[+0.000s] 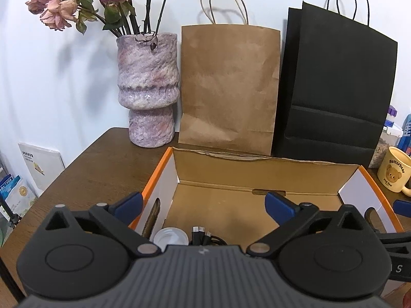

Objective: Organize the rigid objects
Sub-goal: 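Open both grippers to drop the cable and cap into the box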

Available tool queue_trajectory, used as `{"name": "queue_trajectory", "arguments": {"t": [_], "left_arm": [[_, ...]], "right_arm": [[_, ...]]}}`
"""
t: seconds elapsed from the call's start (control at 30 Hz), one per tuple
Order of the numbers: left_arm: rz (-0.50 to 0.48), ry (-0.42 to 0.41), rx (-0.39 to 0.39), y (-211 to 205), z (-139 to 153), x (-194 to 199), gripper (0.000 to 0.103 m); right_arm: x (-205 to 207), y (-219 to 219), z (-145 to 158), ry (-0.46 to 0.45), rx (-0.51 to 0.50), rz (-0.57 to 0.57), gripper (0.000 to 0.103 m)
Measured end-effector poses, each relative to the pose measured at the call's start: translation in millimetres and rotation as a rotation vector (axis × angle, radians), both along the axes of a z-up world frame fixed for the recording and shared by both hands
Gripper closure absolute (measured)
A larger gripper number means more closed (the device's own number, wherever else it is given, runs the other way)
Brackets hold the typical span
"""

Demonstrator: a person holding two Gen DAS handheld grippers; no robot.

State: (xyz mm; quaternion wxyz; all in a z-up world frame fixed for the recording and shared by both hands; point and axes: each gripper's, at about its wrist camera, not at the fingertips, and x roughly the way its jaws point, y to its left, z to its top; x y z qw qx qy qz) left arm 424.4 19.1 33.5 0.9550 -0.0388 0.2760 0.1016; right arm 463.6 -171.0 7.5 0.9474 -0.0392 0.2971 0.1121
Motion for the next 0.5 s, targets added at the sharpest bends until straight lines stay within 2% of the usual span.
{"name": "queue_trajectory", "arguments": {"t": [0.5], "left_arm": [[-0.006, -0.084, -0.008, 3.2, 22.9, -34.7, 0.000]], "right_arm": [[-31.3, -15.9, 22.3, -0.065, 0.005, -0.015, 0.000]]}}
